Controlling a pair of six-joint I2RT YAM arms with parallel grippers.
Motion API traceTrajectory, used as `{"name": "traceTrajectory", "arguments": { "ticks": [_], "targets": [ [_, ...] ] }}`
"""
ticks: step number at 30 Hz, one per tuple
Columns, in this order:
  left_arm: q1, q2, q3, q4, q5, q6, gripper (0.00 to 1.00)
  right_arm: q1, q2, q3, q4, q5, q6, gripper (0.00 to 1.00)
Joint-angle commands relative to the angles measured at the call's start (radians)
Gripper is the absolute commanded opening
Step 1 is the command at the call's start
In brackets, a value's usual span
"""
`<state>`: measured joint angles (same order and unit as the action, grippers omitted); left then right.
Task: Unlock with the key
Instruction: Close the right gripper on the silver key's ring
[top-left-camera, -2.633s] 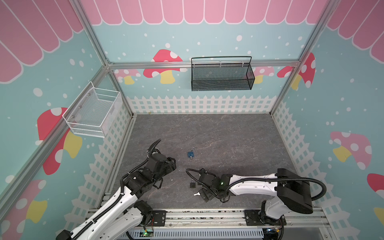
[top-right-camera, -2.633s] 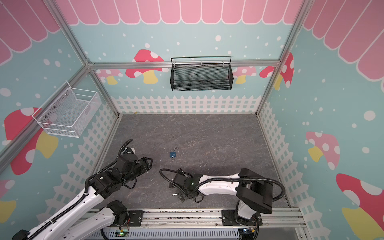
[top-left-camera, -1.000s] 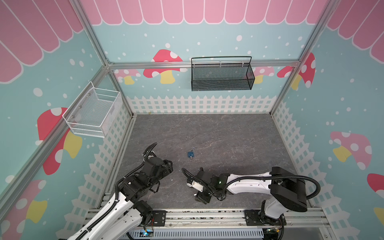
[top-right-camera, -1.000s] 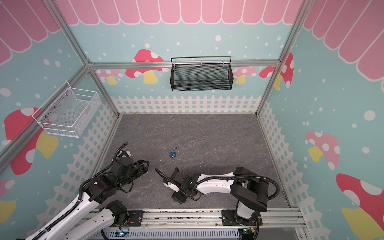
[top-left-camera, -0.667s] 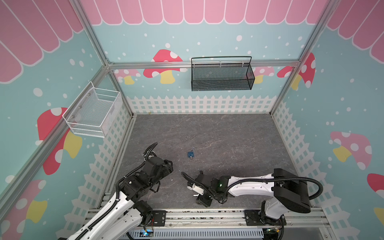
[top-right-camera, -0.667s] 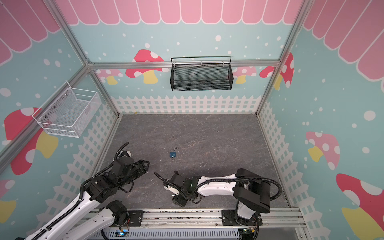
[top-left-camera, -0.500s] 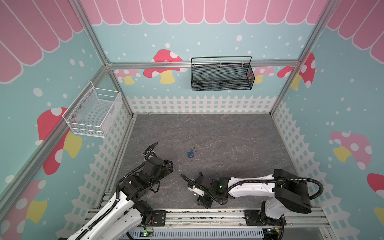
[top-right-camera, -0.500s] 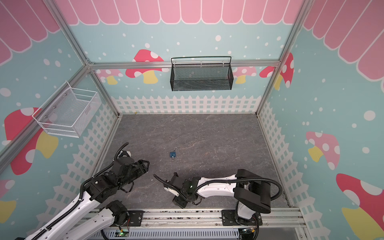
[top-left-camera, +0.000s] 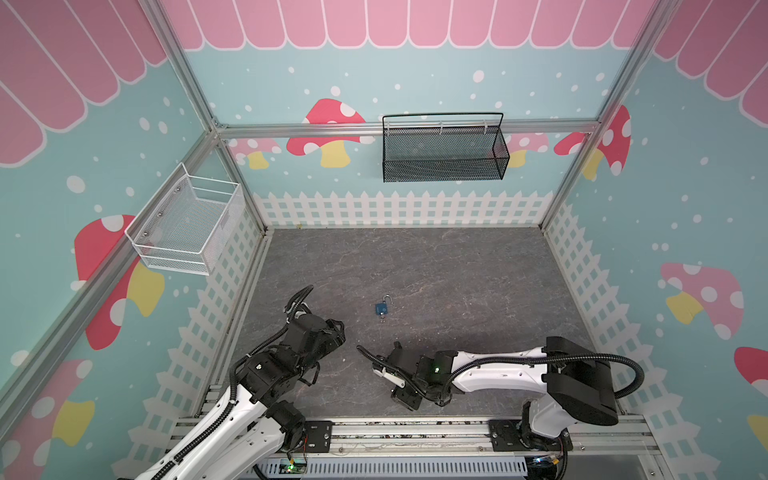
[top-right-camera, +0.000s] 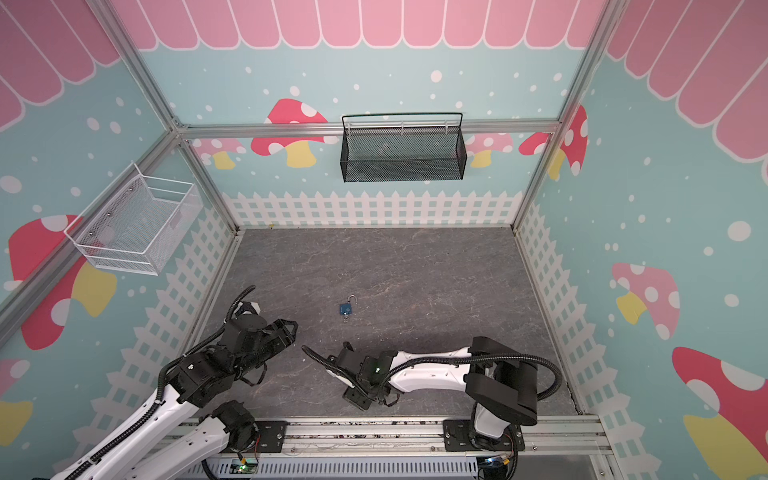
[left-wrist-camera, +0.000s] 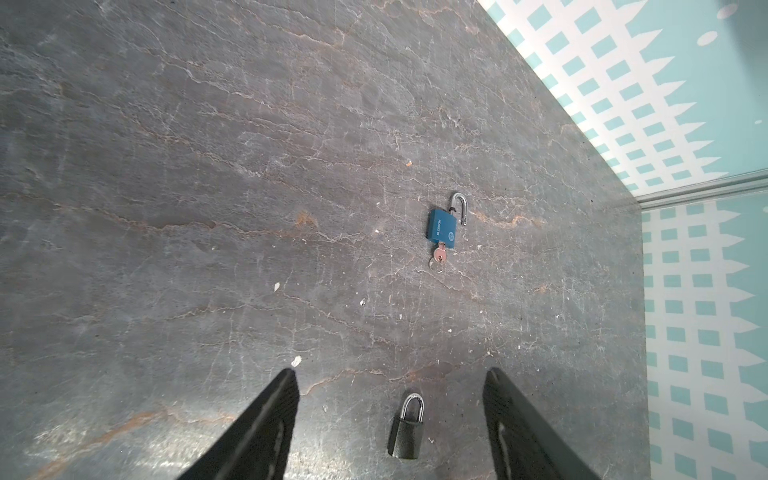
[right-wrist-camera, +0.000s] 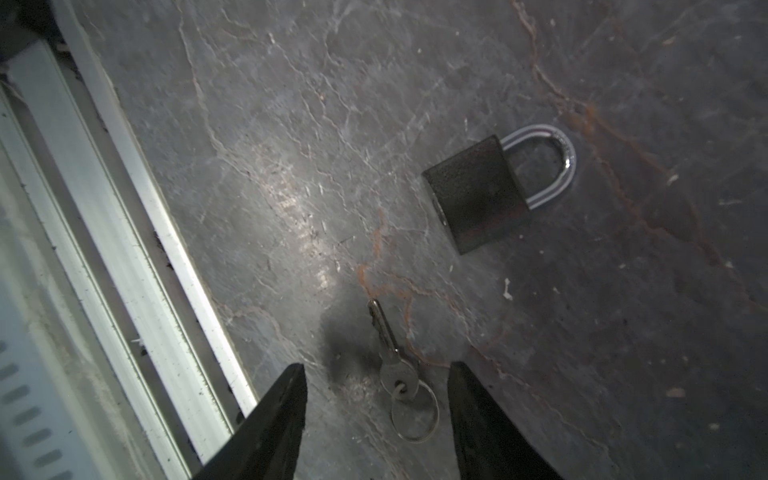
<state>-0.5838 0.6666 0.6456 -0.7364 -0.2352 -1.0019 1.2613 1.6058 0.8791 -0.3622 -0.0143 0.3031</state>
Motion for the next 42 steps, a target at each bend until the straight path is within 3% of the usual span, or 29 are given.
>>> {"name": "traceTrajectory", "arguments": {
  "ticks": [1, 18, 29, 42],
  "targets": [
    [0.006, -0.006, -0.005, -0.006, -0.017, -0.024, 0.70, 0.004, 0.015, 0.002, -0.039, 0.010, -0.040, 0.58],
    [0.006, 0.023, 0.018, 0.000, 0.020, 0.003, 0.70, 0.005, 0.031, -0.037, -0.069, -0.085, -0.032, 0.53],
    [0.007, 0.025, 0.014, 0.021, 0.014, 0.001, 0.70, 0.005, 0.049, -0.016, -0.090, 0.005, 0.010, 0.45],
    [0.007, 0.011, 0.003, 0.024, 0.002, -0.013, 0.70, 0.003, 0.071, 0.000, -0.100, 0.044, -0.028, 0.33]
  ]
}}
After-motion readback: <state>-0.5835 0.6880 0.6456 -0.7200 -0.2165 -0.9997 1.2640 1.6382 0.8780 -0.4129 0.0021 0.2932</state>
